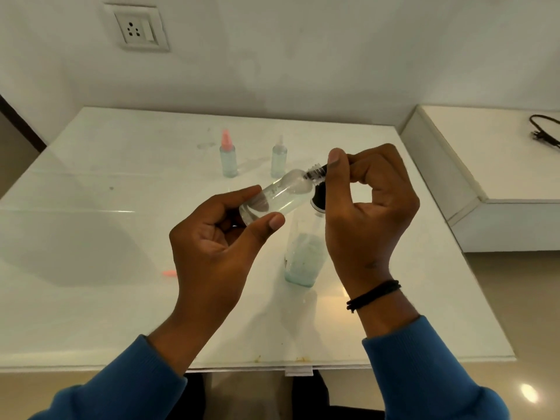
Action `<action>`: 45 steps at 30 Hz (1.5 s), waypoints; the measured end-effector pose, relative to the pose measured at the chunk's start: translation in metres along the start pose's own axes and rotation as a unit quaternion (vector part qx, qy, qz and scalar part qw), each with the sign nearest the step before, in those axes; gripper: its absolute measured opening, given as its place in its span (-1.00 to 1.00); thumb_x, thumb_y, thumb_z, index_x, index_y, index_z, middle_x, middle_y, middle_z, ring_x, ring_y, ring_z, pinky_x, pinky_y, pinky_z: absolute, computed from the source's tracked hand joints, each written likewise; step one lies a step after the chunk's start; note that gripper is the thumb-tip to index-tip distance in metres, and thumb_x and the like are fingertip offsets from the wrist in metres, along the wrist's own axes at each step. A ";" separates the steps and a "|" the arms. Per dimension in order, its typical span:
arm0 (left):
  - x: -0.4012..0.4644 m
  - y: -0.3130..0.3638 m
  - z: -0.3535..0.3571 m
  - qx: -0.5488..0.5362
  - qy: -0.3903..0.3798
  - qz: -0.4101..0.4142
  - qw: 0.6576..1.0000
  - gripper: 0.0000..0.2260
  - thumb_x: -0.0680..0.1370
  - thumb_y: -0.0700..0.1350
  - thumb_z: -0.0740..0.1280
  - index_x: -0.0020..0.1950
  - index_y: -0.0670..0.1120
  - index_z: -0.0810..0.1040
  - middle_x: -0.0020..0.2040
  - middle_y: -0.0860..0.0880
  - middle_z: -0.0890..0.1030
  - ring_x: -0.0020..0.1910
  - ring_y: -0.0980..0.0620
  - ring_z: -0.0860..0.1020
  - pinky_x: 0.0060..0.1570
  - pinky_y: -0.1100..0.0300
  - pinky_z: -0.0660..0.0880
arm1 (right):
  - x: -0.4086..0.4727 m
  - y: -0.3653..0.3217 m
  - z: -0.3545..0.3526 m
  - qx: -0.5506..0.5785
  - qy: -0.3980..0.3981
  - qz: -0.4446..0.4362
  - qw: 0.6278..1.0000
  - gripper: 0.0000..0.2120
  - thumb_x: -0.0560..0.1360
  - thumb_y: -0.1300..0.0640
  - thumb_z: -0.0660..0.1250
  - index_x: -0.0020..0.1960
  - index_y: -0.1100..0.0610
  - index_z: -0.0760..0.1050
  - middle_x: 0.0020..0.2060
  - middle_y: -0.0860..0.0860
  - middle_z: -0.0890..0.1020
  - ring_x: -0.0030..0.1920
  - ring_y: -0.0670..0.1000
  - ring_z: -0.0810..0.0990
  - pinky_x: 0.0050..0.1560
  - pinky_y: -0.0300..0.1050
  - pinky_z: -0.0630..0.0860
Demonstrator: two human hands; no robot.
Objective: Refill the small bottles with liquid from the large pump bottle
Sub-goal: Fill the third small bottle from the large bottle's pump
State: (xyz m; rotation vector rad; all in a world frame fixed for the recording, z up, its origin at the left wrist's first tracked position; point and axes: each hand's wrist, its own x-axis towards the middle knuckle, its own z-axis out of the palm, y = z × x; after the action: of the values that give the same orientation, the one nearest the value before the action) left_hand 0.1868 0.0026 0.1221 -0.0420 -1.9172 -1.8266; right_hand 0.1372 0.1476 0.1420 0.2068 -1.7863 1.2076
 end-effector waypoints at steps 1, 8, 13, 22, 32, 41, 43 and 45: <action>0.000 0.001 0.000 -0.004 0.002 -0.001 1.000 -0.66 0.41 -0.10 0.55 0.16 -0.13 0.66 -0.01 -0.03 0.73 -0.05 -0.05 0.72 -0.04 0.18 0.66 | 0.002 0.000 0.000 -0.002 -0.001 0.000 1.000 -0.74 0.56 0.26 0.41 -0.30 0.19 0.53 -0.33 -0.06 0.51 -0.28 0.09 0.50 -0.25 0.04 0.44; -0.001 0.004 0.000 -0.012 -0.004 0.007 1.000 -0.67 0.41 -0.14 0.56 0.15 -0.10 0.64 0.02 0.00 0.71 -0.01 0.01 0.71 -0.01 0.22 0.65 | 0.004 -0.003 -0.003 -0.009 0.002 -0.007 1.000 -0.75 0.57 0.24 0.42 -0.28 0.12 0.52 -0.32 -0.09 0.52 -0.26 0.00 0.49 -0.19 -0.11 0.43; -0.001 0.003 0.000 -0.012 0.006 -0.003 1.000 -0.66 0.38 -0.12 0.57 0.14 -0.08 0.65 0.01 0.01 0.71 -0.01 0.04 0.71 -0.02 0.28 0.63 | 0.001 -0.001 0.000 -0.002 -0.004 0.005 1.000 -0.76 0.57 0.25 0.41 -0.26 0.10 0.51 -0.32 -0.06 0.52 -0.27 0.08 0.51 -0.22 -0.04 0.45; -0.001 0.006 0.001 -0.025 0.004 -0.006 1.000 -0.67 0.38 -0.13 0.56 0.11 -0.06 0.63 0.04 0.05 0.70 0.05 0.07 0.70 0.01 0.29 0.63 | 0.008 -0.007 -0.002 -0.017 -0.006 -0.017 1.000 -0.77 0.57 0.21 0.42 -0.22 0.02 0.48 -0.30 -0.19 0.49 -0.24 -0.08 0.49 -0.18 -0.09 0.44; -0.001 0.006 0.001 -0.027 0.005 -0.030 0.999 -0.66 0.35 -0.14 0.56 0.09 -0.12 0.63 0.02 0.04 0.70 0.00 0.09 0.70 -0.02 0.33 0.61 | 0.007 -0.007 -0.001 -0.005 0.000 -0.010 1.000 -0.78 0.58 0.19 0.41 -0.23 0.05 0.50 -0.30 -0.12 0.53 -0.26 0.01 0.51 -0.19 -0.10 0.45; 0.002 0.001 -0.002 -0.082 -0.004 -0.094 0.992 -0.65 0.30 -0.11 0.57 0.05 -0.12 0.67 -0.03 -0.02 0.75 -0.01 0.00 0.72 -0.01 0.25 0.62 | 0.007 -0.005 -0.001 -0.003 0.016 0.000 1.000 -0.80 0.57 0.21 0.43 -0.22 0.06 0.54 -0.28 -0.11 0.56 -0.24 -0.06 0.52 -0.18 -0.12 0.46; 0.003 0.001 -0.002 -0.092 -0.004 -0.103 0.990 -0.65 0.29 -0.10 0.57 0.04 -0.10 0.68 -0.03 0.00 0.75 -0.01 0.01 0.72 -0.01 0.25 0.62 | 0.007 -0.006 -0.002 -0.002 0.019 -0.001 1.000 -0.81 0.57 0.20 0.43 -0.21 0.05 0.53 -0.27 -0.11 0.56 -0.23 -0.06 0.53 -0.18 -0.10 0.48; 0.004 0.001 -0.002 -0.105 -0.004 -0.111 0.988 -0.65 0.27 -0.09 0.56 0.03 -0.10 0.68 -0.05 0.03 0.75 -0.02 0.04 0.71 -0.01 0.27 0.61 | 0.007 -0.006 -0.001 -0.003 0.020 -0.003 1.000 -0.81 0.57 0.18 0.43 -0.20 0.04 0.53 -0.27 -0.14 0.56 -0.23 -0.07 0.54 -0.18 -0.07 0.49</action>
State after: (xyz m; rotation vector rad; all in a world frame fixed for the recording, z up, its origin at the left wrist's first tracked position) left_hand 0.1846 -0.0004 0.1248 0.0994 -1.7875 -2.1731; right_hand 0.1380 0.1478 0.1515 0.1836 -1.7535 1.1948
